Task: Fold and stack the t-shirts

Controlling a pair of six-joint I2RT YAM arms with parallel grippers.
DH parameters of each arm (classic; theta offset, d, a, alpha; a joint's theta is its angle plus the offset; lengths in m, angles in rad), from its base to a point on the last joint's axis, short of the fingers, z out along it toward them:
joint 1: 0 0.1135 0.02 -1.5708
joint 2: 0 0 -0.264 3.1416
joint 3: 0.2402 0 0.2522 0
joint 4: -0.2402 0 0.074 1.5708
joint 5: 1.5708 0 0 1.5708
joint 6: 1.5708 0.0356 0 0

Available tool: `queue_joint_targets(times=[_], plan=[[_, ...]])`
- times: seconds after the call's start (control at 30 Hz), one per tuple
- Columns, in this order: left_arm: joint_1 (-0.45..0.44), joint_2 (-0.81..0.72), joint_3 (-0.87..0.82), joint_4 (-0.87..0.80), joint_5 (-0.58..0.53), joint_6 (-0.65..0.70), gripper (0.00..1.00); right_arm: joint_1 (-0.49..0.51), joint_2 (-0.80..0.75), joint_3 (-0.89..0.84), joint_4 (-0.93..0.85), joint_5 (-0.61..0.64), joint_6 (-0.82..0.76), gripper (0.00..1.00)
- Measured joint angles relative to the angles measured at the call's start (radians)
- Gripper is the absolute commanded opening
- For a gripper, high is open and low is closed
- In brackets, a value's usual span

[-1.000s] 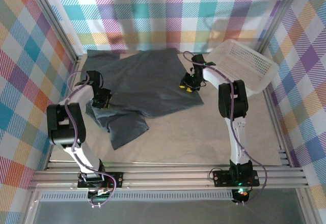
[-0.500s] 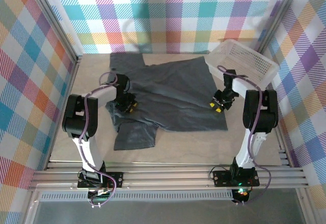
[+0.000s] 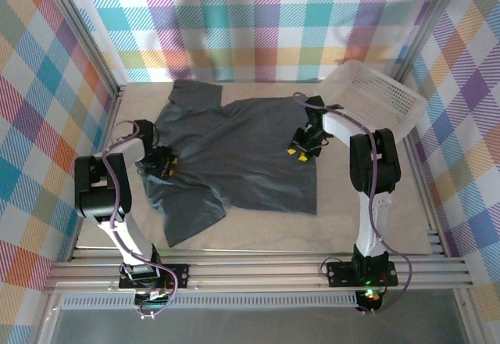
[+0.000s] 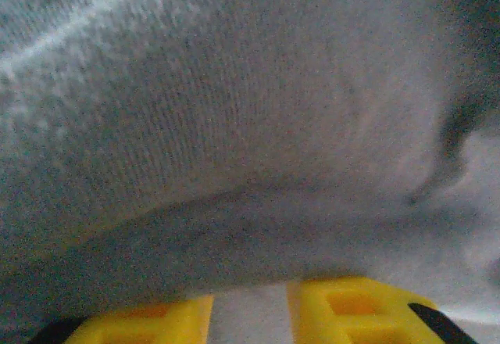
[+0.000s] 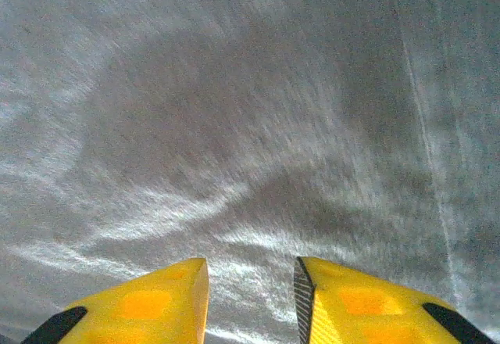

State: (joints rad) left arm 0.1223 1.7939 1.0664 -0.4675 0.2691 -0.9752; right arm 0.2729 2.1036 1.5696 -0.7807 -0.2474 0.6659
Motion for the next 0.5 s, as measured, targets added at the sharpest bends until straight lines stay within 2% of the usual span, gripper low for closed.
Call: queue_joint_targets(times=[0.17,0.33,0.43,0.5], plan=[[0.009,-0.031,0.011,-0.023,-0.025,0.069,0.51,-0.008,0.003,0.034,-0.031,0.019,-0.023,0.39],[-0.031,-0.243,0.007,-0.174,-0.127,0.105,0.51,-0.031,-0.033,0.01,-0.038,0.065,-0.062,0.44],[-0.079,-0.412,-0.047,-0.283,-0.178,0.113,0.47,-0.034,-0.161,-0.106,-0.035,0.082,-0.062,0.45],[-0.106,-0.521,-0.142,-0.367,-0.196,0.111,0.46,-0.025,-0.29,-0.216,-0.026,0.072,-0.045,0.46]])
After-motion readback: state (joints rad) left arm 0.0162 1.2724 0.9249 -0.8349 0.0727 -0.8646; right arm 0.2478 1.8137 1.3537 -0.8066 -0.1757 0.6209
